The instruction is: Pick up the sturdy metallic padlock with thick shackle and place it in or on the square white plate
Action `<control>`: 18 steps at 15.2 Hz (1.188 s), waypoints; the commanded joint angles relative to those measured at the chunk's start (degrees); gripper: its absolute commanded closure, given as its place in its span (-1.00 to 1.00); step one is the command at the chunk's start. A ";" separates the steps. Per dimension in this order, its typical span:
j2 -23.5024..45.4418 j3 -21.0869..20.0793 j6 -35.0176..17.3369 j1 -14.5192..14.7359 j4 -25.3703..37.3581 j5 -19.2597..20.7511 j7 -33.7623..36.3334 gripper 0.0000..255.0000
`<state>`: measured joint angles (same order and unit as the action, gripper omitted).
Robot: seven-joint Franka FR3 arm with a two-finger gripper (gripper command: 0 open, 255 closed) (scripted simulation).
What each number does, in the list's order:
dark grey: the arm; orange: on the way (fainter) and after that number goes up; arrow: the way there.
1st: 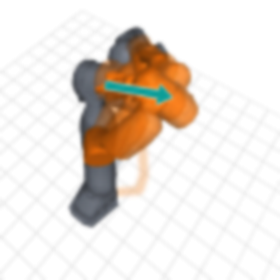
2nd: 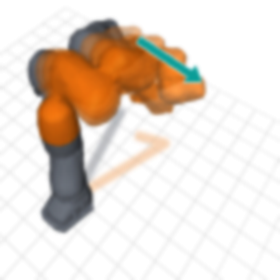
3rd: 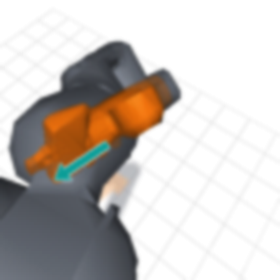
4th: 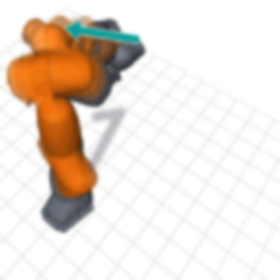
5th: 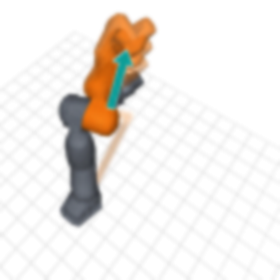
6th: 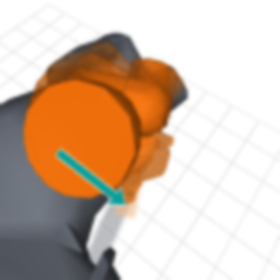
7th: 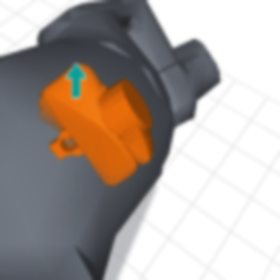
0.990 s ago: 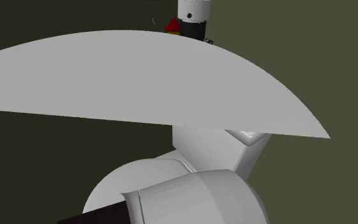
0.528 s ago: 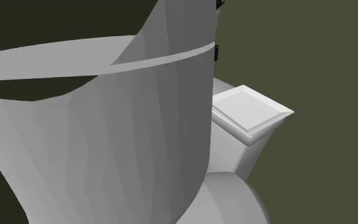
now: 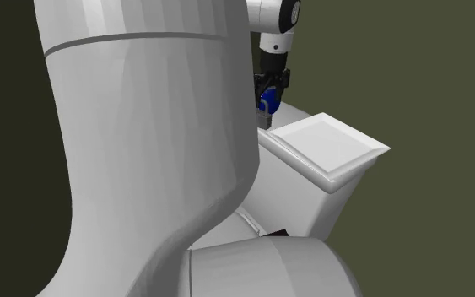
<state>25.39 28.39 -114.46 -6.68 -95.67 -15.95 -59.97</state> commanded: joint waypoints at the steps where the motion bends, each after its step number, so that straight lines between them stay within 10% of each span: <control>1: 0.93 -0.24 -1.10 -0.35 -0.31 -0.54 -0.63 -1.00; 13: 1.96 -0.63 -3.35 -0.41 -1.65 -1.23 -1.07 -1.00; 14: 1.96 -0.63 -3.35 -0.41 -1.65 -1.23 -1.07 1.00; 18: 1.94 -0.64 -3.35 -0.37 -1.66 -1.22 -1.02 1.00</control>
<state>26.95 27.77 -117.68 -6.97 -97.21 -17.17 -60.97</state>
